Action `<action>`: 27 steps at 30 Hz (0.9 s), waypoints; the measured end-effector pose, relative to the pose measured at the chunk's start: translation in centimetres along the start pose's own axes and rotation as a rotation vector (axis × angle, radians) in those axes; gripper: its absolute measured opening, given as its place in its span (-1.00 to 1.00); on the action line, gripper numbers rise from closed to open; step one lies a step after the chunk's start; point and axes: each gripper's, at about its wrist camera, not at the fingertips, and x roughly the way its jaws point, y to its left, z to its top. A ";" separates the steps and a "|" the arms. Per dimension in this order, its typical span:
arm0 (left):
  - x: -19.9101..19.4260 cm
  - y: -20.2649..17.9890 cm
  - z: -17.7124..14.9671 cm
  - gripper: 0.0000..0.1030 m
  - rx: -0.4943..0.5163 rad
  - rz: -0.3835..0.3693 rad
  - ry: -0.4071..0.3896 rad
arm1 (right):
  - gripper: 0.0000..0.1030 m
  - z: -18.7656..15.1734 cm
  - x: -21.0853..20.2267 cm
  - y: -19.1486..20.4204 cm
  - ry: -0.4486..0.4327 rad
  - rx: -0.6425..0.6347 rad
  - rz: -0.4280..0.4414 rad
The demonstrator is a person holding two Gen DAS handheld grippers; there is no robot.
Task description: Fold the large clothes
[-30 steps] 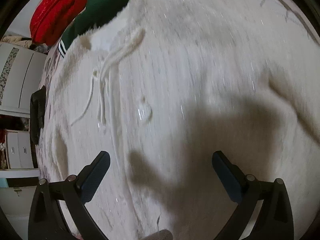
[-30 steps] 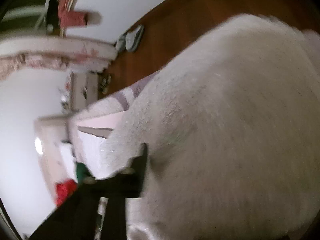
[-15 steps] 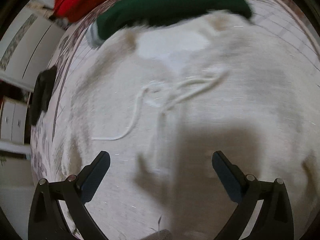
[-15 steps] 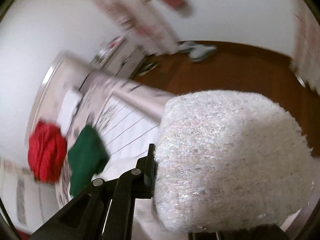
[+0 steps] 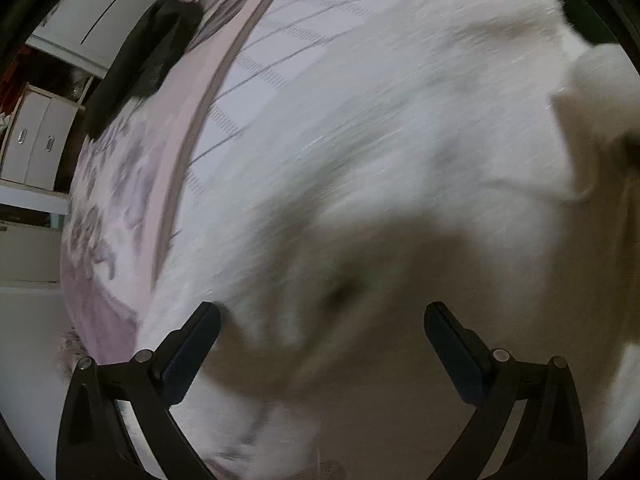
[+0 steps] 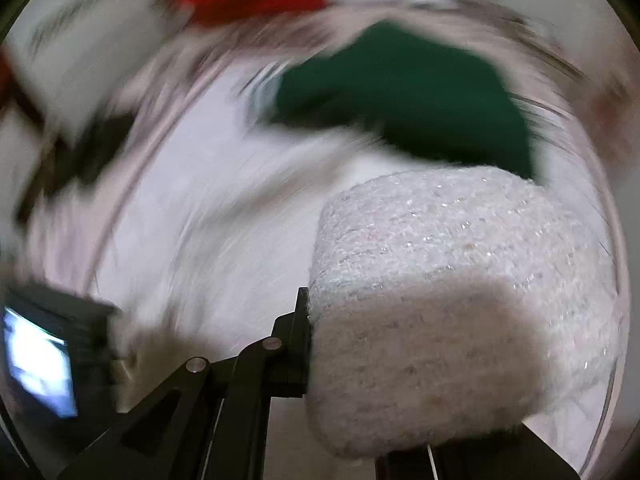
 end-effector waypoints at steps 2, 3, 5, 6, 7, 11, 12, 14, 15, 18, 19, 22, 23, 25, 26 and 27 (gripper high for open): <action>0.7 1.2 -0.9 1.00 -0.005 -0.002 0.021 | -0.80 -1.6 4.4 3.6 0.153 -0.088 0.016; 0.8 1.7 -1.4 1.00 -0.006 -0.012 0.033 | -0.60 -2.3 5.6 4.4 0.204 -0.091 0.038; 0.6 2.3 -2.2 1.00 -0.011 -0.028 0.038 | -0.22 -3.3 5.8 3.9 0.242 -0.023 0.120; 0.2 2.5 -2.7 1.00 -0.016 -0.036 0.036 | 0.02 -3.7 5.3 3.2 0.253 0.032 0.163; -0.1 2.7 -2.9 1.00 -0.021 -0.044 0.034 | 0.14 -4.4 3.8 1.8 0.244 0.111 0.198; -2.4 2.6 -3.6 1.00 -0.060 -0.072 0.026 | 0.14 -8.6 -2.9 -6.2 0.163 0.404 0.180; -3.1 2.4 -3.5 1.00 -0.077 -0.081 0.020 | 0.14 -10.3 -4.3 -8.6 0.159 0.464 0.117; -4.3 2.1 -3.4 1.00 -0.097 -0.097 0.005 | 0.14 -13.3 -5.7 -12.8 0.182 0.524 -0.030; -4.7 1.8 -3.0 1.00 -0.102 -0.101 -0.004 | 0.14 -15.1 -5.7 -14.7 0.216 0.535 -0.092; -6.0 0.0 -2.4 1.00 -0.111 -0.092 -0.033 | 0.14 -18.6 -2.9 -18.5 0.311 0.532 -0.105; -6.3 -0.8 -2.2 1.00 -0.110 -0.087 -0.037 | 0.08 -19.2 -1.5 -19.2 0.350 0.516 -0.067; -6.7 -3.0 -2.1 1.00 -0.100 -0.065 -0.046 | -0.34 -21.5 -0.1 -22.6 0.313 0.558 -0.083; -6.7 -3.7 -2.2 1.00 -0.096 -0.053 -0.044 | -0.47 -22.2 -0.5 -24.1 0.280 0.622 -0.097; -6.4 -4.5 -2.4 1.00 -0.099 -0.025 -0.035 | -0.85 -25.0 -1.0 -27.8 0.251 0.797 -0.117; -6.2 -4.7 -2.5 1.00 -0.107 -0.015 -0.029 | -0.85 -26.0 -0.9 -28.8 0.254 0.858 -0.098; -6.1 -4.7 -2.6 1.00 -0.119 0.000 -0.020 | -0.81 -27.1 -0.7 -29.5 0.261 0.906 -0.054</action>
